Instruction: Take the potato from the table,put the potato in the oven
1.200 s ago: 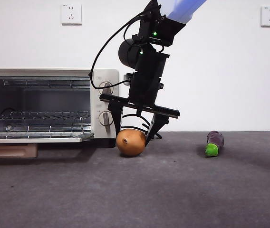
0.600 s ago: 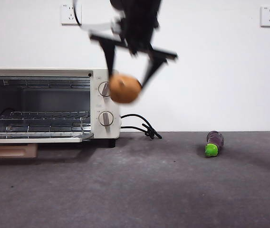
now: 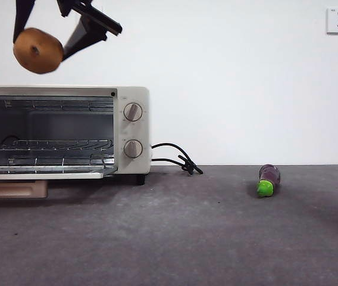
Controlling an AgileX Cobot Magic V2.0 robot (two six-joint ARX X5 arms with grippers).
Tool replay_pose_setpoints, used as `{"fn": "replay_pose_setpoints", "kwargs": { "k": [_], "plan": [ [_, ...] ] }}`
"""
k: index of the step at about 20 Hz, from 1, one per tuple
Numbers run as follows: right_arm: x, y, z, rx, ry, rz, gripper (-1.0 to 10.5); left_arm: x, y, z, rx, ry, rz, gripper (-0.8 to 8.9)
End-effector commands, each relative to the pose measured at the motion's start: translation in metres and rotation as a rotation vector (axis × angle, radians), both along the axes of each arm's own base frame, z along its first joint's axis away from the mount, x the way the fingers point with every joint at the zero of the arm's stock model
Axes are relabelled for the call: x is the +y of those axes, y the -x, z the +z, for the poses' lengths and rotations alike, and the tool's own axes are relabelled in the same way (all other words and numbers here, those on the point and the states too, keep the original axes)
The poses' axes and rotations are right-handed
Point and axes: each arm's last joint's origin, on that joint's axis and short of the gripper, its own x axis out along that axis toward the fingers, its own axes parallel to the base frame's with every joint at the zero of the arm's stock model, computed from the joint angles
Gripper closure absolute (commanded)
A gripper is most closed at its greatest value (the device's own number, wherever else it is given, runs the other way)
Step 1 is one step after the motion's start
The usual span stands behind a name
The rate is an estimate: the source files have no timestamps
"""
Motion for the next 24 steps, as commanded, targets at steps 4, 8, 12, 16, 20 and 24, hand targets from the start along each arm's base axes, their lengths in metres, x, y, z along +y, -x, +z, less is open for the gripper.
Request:
{"fn": "replay_pose_setpoints", "kwargs": {
  "k": [4,8,12,16,20,24],
  "plan": [
    [0.013,-0.018,-0.041,0.022,0.065,0.008,9.5,0.0,0.001,-0.001,-0.008,-0.008,-0.005,8.18],
    [0.023,-0.03,-0.056,-0.026,0.03,-0.023,9.5,0.0,0.001,-0.001,-0.008,-0.008,-0.005,8.18],
    [0.026,-0.044,-0.077,-0.042,0.047,-0.066,9.5,0.0,0.0,0.0,-0.007,-0.009,-0.005,8.18],
    [0.028,-0.06,-0.101,-0.047,0.049,-0.091,9.5,0.0,0.0,0.0,-0.007,-0.009,-0.005,8.19],
    [0.023,-0.076,-0.106,-0.102,0.041,-0.138,9.5,0.0,-0.001,0.0,-0.003,-0.01,-0.004,8.18],
    [0.018,-0.086,-0.102,-0.134,0.008,-0.168,9.5,-0.001,-0.004,0.0,0.004,-0.011,-0.004,8.19]
  ]
}}
